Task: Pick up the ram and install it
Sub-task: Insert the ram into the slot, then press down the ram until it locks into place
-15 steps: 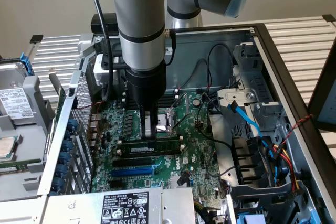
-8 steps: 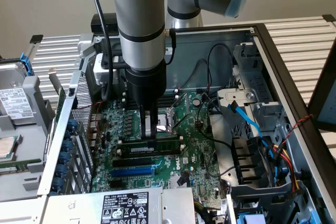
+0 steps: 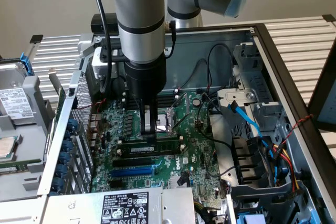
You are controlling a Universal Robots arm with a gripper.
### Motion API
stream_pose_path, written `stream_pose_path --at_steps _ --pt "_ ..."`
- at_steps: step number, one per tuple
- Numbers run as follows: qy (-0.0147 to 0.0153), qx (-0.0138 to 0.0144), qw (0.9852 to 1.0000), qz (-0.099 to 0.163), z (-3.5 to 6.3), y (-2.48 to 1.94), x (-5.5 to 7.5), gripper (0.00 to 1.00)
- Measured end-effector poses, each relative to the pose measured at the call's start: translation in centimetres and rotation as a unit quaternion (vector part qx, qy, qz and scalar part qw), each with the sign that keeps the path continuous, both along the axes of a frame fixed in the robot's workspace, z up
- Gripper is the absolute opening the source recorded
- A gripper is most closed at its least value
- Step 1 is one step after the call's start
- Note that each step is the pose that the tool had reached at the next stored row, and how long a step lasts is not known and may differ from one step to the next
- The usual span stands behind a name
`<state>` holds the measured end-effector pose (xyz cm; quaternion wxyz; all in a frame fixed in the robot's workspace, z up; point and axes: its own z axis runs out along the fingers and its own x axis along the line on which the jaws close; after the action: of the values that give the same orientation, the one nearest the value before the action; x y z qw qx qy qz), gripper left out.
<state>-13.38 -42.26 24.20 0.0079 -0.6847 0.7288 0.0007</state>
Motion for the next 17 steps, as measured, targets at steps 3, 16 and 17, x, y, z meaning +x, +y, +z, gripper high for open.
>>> stream_pose_path --at_steps 3,16,17 --pt "0.0 -0.0015 1.0 0.0 0.19 0.0 0.0 0.19" --pt "0.0 -0.0067 1.0 0.0 0.24 0.0 0.0 0.1" --pt "0.0 -0.0071 1.0 0.0 0.24 0.0 0.0 0.1"
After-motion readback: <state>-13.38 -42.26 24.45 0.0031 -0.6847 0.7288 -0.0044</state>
